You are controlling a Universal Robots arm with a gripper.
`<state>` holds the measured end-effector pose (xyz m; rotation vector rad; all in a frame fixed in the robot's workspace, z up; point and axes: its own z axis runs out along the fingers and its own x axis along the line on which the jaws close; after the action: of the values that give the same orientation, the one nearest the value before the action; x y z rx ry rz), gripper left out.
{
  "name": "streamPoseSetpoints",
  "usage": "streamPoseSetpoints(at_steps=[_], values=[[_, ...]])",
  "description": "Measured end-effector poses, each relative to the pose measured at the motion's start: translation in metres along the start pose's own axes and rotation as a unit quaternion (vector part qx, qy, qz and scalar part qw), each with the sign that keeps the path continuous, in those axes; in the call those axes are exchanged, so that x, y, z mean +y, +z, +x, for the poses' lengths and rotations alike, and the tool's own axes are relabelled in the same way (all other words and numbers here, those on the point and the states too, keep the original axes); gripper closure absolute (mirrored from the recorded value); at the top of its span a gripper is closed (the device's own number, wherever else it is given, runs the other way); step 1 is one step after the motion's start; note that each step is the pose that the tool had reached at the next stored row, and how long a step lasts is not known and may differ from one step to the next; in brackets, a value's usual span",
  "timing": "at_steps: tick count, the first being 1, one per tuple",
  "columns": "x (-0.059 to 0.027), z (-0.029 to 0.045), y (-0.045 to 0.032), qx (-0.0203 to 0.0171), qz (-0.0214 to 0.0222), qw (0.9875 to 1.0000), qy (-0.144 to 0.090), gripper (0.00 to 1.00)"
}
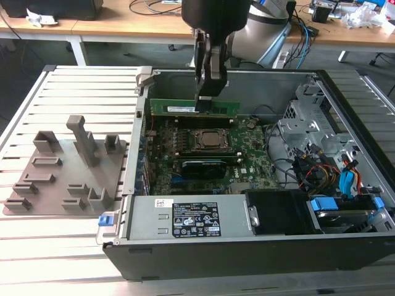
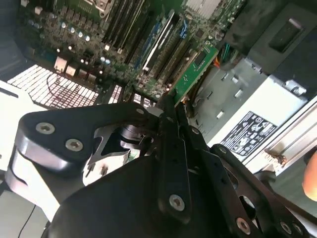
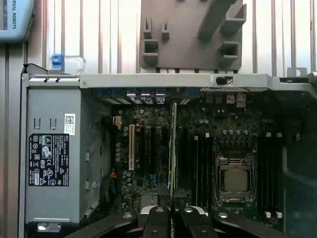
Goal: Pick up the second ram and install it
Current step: 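Pick up the second ram and move it above second insertion slot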
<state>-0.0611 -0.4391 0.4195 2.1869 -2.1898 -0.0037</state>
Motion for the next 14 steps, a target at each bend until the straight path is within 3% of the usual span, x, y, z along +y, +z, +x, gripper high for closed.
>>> streamPoseSetpoints(at_steps=[5, 9, 13, 14], values=[[-0.0246, -0.0007, -0.0009, 0.0000, 0.0000, 1.0000, 0.000, 0.86], [-0.0385, -0.0013, -0.0014, 0.0001, 0.0000, 1.0000, 0.000, 0.86], [-0.0728, -0.0033, -0.0026, 0.0018, 0.0000, 1.0000, 0.000, 0.86], [-0.0771, -0.0036, -0.0028, 0.0021, 0.0000, 1.0000, 0.000, 0.86]])
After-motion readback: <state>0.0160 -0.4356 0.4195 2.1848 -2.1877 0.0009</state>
